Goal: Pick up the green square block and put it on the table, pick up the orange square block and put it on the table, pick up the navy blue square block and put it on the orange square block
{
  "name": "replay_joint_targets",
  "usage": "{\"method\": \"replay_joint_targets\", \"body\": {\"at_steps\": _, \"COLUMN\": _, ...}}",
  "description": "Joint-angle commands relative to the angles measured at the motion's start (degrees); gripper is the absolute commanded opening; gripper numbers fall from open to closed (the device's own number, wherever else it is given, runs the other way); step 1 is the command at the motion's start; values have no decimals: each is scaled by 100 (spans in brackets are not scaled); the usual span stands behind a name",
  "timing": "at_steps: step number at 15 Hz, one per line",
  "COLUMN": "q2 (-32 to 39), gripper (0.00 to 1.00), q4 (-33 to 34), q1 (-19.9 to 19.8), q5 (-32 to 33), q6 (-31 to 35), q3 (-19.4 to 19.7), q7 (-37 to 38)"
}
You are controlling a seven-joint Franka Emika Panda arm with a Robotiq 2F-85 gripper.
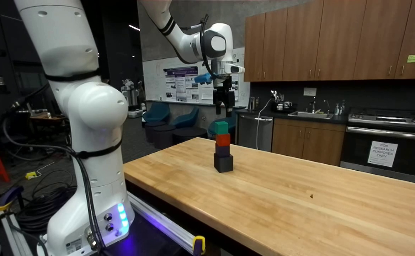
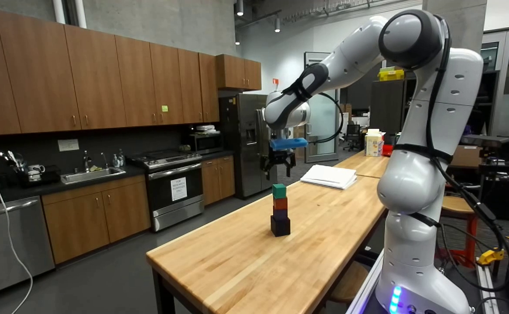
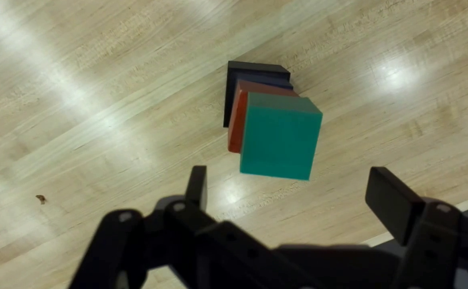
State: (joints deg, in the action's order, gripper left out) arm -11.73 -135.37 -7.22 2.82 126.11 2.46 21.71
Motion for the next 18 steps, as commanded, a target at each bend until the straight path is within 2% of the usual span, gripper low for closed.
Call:
{"method": "replay_joint_targets", "body": {"at_steps": 1, "q2": 172, "gripper": 100, "q4": -32, "q1": 12, "q5": -61, "q6": 199, "q3": 10, "q7": 70}}
{"method": "replay_joint_targets", "body": {"at_steps": 8, "q2": 451, "gripper": 98, "q4": -27, "q1": 31, "q5": -56, "q6": 238, "q3": 37, "q7": 56}}
{"method": "replay_joint_targets", "body": {"at_steps": 9, "q2": 457, "gripper": 75, "q4": -34, "q1": 41, "q5": -82, "q6": 244, "q3": 39, "q7": 35}}
{"method": "replay_joint_targets", "body": {"at_steps": 11, "q2": 447, "gripper": 71, "q4": -40, "q1": 51, "q5": -82, "q6": 201, "q3": 37, "q7": 25}}
{"method": "replay_joint_targets", "body": {"at_steps": 17, "q2": 297, "gripper": 27, "q4": -92, "q1": 116, "q5": 42, "q6": 88, "q3": -31, "q7": 91}}
{"method": "replay_joint_targets", "body": {"at_steps": 18, "q2": 273, "gripper": 24, "q4": -97, "q1": 137, "q5": 41, "q6": 78, "q3": -46, "q7": 88}}
